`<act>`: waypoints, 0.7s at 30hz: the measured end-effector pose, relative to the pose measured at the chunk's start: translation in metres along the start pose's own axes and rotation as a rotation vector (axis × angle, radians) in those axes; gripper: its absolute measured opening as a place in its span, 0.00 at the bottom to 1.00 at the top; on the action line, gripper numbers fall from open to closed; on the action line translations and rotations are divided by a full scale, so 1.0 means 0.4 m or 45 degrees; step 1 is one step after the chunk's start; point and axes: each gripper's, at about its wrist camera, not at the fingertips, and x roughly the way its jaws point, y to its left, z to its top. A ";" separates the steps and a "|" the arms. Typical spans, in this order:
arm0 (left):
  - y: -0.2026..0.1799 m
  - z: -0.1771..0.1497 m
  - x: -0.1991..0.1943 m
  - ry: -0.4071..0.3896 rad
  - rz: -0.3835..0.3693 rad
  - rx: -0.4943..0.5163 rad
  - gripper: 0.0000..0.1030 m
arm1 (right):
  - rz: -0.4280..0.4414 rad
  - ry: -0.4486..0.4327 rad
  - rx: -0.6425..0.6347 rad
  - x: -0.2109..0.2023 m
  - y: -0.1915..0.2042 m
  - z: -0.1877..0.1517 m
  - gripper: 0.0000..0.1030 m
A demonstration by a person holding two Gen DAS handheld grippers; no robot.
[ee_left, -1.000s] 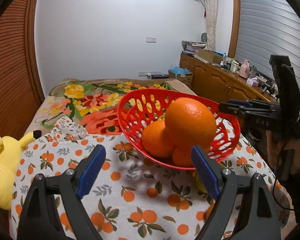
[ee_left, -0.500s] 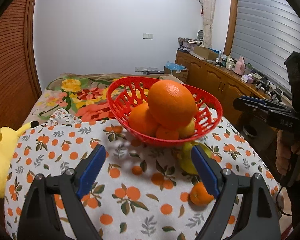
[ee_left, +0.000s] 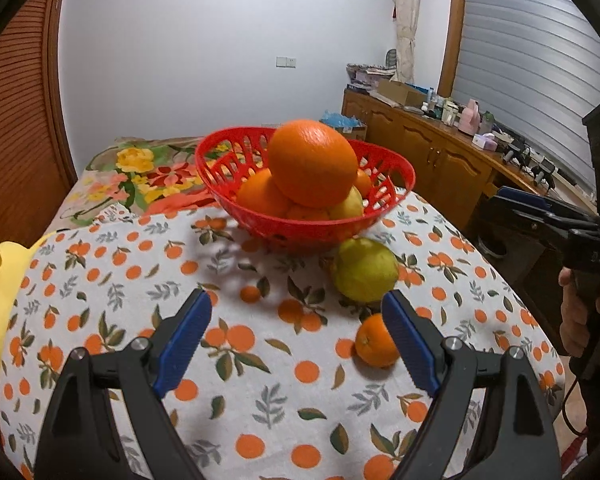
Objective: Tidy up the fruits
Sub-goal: 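Move both open tools away from the basket toward the remaining pear and tangerine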
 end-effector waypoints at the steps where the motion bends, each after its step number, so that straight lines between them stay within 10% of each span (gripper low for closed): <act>1: -0.004 -0.005 0.004 0.006 -0.002 0.001 0.85 | 0.000 0.001 0.001 -0.003 -0.001 -0.005 0.85; 21: -0.118 -0.058 0.139 0.183 -0.135 0.051 0.85 | -0.007 0.036 0.033 -0.019 -0.030 -0.067 0.85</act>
